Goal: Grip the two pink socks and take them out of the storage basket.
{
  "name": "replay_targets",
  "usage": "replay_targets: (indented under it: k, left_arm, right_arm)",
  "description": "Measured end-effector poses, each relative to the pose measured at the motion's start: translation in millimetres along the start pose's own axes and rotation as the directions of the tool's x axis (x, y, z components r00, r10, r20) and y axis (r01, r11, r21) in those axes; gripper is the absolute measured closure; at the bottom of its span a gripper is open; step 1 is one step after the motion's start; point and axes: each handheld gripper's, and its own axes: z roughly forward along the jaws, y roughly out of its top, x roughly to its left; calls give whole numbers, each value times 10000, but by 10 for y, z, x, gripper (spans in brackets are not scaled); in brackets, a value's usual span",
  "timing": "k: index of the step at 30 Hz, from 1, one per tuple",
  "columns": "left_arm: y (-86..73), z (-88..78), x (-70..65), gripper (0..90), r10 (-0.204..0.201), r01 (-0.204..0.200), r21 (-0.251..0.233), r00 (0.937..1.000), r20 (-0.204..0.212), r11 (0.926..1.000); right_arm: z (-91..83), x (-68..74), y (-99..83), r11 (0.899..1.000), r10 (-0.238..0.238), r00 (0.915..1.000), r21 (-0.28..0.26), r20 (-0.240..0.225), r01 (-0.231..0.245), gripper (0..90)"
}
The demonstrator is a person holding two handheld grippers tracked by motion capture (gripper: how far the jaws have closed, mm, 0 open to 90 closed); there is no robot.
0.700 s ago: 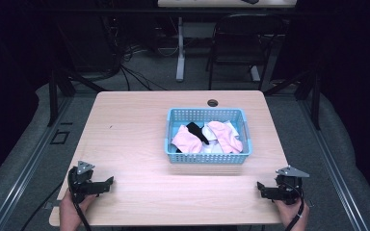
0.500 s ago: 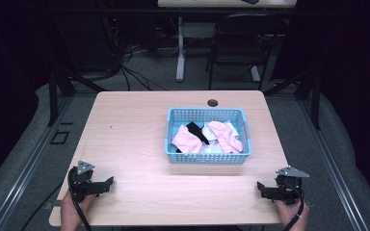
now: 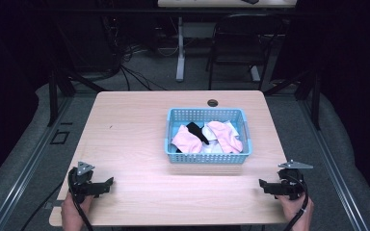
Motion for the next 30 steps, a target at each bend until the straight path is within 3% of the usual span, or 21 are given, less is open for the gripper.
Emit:
replay_targets:
  k: [17, 30]
  left_arm:
    - [0, 0, -1, 4, -9, 9, 2, 10000, -7, 10000]
    - [0, -1, -1, 4, -10, 10, 6, 10000, -12, 10000]
  right_arm:
    - [-402, 216, 559, 9916, -1147, 9934, 592, -84, 1150, 51]
    - [-567, 359, 954, 9821, -1819, 9833, 493, -82, 1821, 62]
